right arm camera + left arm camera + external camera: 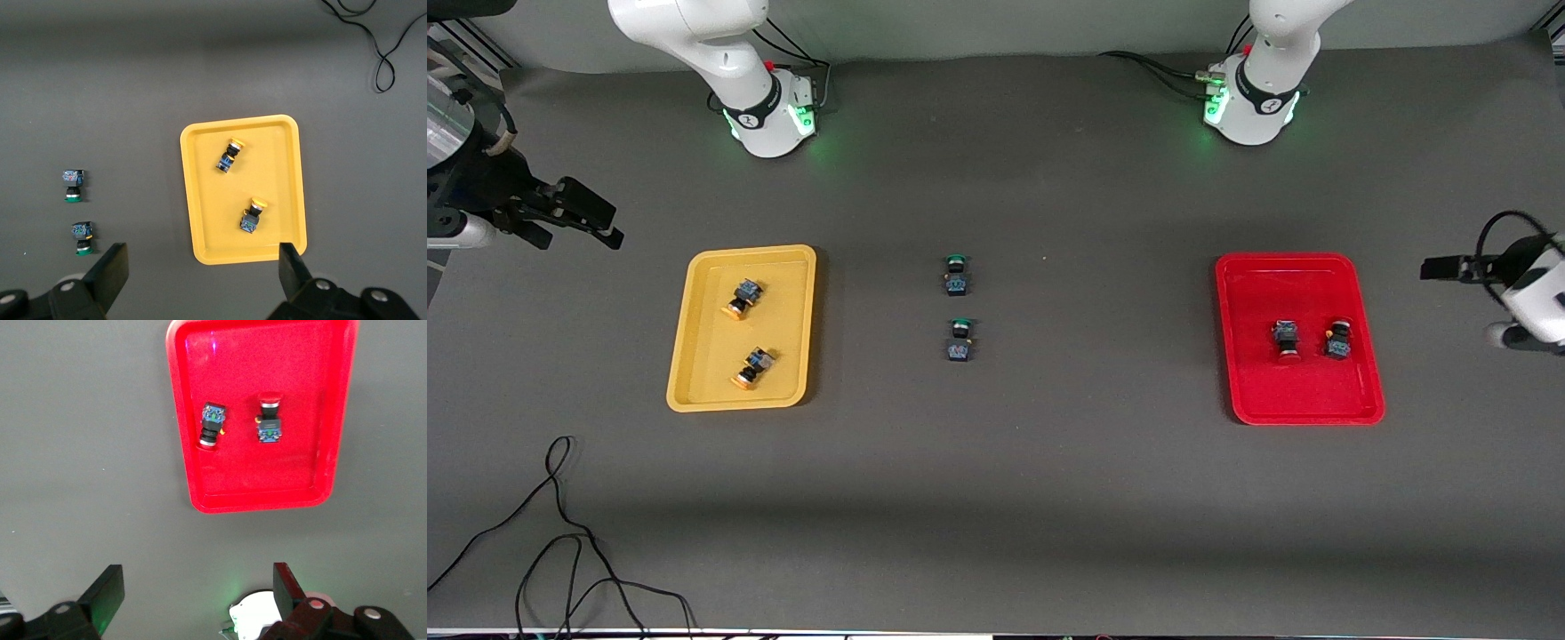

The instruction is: Place red and yellow buttons in trays

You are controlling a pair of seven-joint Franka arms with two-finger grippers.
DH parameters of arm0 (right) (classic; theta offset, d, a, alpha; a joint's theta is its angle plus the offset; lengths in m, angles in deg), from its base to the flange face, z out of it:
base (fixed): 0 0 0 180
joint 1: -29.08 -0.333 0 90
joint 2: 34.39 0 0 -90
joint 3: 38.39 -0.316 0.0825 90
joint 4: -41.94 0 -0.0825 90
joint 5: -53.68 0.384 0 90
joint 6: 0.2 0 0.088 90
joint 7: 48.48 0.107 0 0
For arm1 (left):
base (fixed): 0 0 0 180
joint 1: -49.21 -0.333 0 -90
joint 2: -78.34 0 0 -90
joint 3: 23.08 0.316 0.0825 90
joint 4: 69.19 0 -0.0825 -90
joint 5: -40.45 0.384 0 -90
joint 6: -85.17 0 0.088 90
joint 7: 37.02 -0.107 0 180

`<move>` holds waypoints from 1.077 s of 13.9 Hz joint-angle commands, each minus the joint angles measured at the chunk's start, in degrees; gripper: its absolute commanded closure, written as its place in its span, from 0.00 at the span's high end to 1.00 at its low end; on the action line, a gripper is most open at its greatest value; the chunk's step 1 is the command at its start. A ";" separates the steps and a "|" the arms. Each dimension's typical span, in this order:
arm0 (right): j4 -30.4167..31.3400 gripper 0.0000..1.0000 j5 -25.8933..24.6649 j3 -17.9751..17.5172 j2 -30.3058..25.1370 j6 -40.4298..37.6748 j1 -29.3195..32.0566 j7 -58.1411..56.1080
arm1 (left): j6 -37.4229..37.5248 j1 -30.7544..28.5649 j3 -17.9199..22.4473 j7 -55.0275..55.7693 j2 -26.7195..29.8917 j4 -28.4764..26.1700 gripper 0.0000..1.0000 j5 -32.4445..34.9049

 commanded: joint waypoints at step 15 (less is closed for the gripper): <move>-3.59 1.00 -2.44 -0.61 1.51 -4.83 1.00 -1.35 | -6.33 38.20 31.56 6.92 13.66 -5.59 0.99 -8.37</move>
